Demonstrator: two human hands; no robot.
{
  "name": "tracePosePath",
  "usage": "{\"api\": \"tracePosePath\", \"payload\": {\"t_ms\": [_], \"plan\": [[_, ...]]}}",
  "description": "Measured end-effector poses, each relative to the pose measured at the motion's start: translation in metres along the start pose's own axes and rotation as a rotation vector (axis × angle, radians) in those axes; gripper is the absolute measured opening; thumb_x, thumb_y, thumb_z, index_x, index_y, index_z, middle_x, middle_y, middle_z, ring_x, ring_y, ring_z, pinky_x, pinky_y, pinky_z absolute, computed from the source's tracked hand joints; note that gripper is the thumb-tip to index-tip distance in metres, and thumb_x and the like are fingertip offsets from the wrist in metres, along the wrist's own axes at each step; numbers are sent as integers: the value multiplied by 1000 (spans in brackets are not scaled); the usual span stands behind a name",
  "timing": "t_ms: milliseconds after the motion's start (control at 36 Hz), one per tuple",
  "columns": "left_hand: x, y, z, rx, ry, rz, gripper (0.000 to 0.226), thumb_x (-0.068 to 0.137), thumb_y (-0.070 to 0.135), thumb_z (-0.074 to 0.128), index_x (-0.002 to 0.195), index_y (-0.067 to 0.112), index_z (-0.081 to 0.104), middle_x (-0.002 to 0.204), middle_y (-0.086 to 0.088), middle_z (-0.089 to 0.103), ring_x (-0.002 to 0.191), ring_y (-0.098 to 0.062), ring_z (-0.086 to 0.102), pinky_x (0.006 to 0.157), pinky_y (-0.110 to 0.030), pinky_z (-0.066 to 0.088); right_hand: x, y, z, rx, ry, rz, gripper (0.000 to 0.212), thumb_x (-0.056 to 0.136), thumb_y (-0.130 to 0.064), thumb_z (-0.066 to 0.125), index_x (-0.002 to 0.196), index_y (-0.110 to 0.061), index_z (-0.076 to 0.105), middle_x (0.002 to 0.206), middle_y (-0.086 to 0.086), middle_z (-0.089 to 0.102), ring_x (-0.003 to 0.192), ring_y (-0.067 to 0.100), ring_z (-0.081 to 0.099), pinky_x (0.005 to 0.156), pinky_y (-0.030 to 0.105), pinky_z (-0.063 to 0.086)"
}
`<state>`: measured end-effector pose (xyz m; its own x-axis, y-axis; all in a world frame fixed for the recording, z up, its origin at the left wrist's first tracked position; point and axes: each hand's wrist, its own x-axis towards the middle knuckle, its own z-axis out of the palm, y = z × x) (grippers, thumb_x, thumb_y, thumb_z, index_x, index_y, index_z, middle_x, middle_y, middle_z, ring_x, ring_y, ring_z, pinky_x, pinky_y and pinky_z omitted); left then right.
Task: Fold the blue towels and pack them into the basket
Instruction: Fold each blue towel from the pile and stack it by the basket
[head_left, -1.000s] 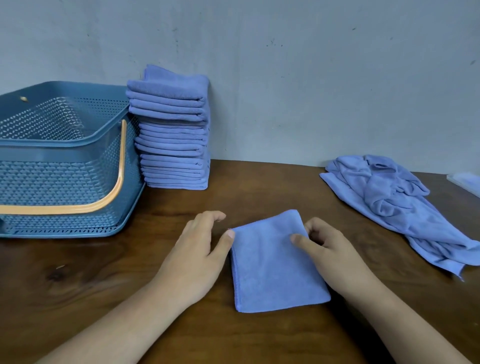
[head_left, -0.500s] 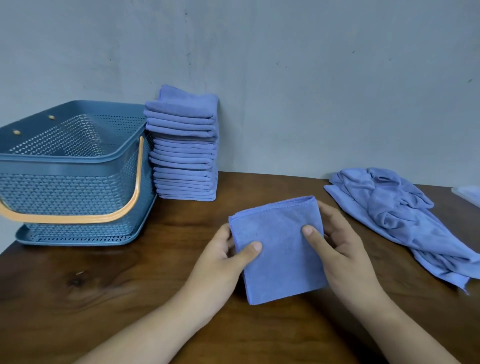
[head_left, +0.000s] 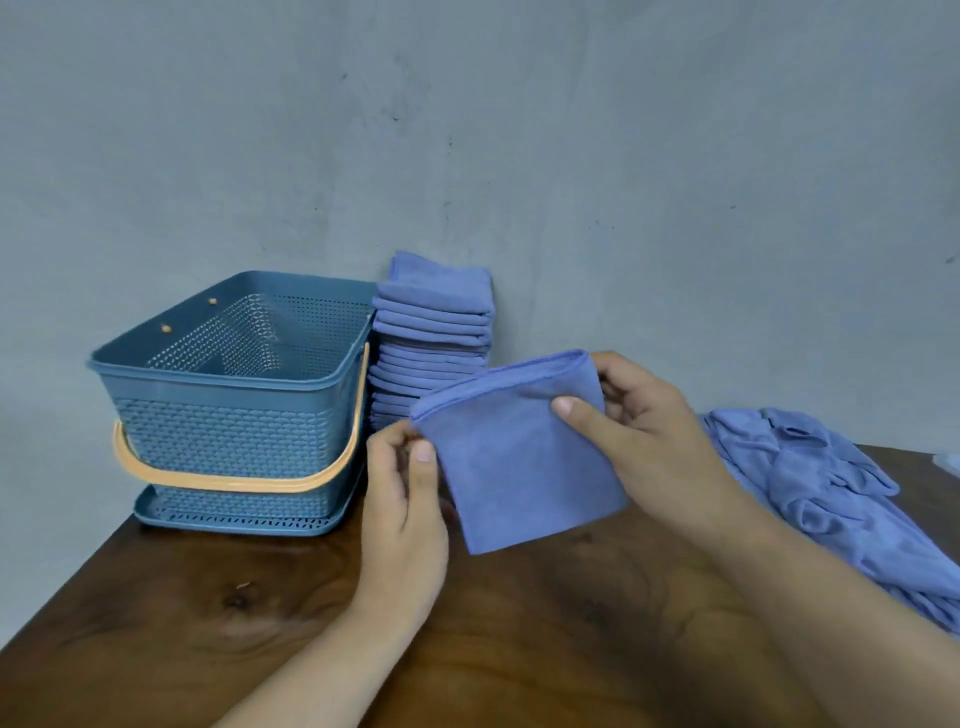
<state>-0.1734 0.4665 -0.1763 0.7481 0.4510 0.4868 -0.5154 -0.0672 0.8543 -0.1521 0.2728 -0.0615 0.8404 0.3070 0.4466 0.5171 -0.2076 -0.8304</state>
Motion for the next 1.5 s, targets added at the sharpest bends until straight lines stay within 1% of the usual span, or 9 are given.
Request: {"api": "tracePosePath", "payload": {"t_ms": [111,389,528,639,917,1000,1167,1306,1500], "plan": [[8,-12,-5,-60,75,-77,31,108,44,37,122,25,56,103,5,68,80,-22,65,61,-39,56,38,-28,5,-57,-19,-104,17,104,-12,66,118,-20,71,107,-5,76,97,12,71,86,28,55],[10,-31,-3,35,-18,-180,27,104,48,36,102,43,62,101,10,67,82,-19,66,62,-48,58,182,-61,24,103,145,-141,18,102,-22,68,117,-11,71,114,9,78,102,19,74,93,43,61],[13,-37,-4,63,-55,-217,25,104,49,37,102,46,61,101,13,68,81,-15,66,60,-42,58,257,-17,40,232,203,167,26,104,-25,64,122,-7,69,108,8,80,103,27,77,89,42,64],[16,-38,-5,68,-60,-237,26,106,57,36,100,48,60,100,13,69,80,-14,67,62,-41,58,268,21,54,78,38,548,17,105,-22,63,115,-9,70,93,6,75,76,18,71,55,26,59],[16,-40,-5,152,-139,-263,18,109,42,41,103,51,55,105,19,67,87,-11,68,71,-43,60,282,38,54,22,40,606,10,104,-4,57,106,-3,67,97,16,72,76,25,71,57,31,62],[15,-40,-5,175,-154,-259,17,110,40,42,105,51,54,105,19,67,87,-11,68,73,-41,61,285,35,51,66,-2,611,20,102,3,51,103,-2,70,99,18,73,82,28,72,75,36,65],[15,-39,-6,189,-164,-274,15,110,37,45,108,49,55,107,20,68,88,-10,69,75,-41,61,293,21,47,-746,-48,458,23,99,-24,52,99,-7,67,102,13,70,79,28,62,61,30,48],[14,-37,-4,209,-195,-283,13,110,37,45,114,41,57,108,21,67,90,-9,69,80,-42,61,306,14,48,-1010,-67,48,51,98,-46,55,139,-15,59,140,9,61,121,31,60,93,38,48],[13,-35,-3,225,-225,-292,13,111,35,45,115,39,57,107,21,67,90,-9,69,80,-42,62,283,34,81,-945,-499,28,60,108,-62,35,158,-30,46,167,-1,39,153,23,37,127,45,26]]}}
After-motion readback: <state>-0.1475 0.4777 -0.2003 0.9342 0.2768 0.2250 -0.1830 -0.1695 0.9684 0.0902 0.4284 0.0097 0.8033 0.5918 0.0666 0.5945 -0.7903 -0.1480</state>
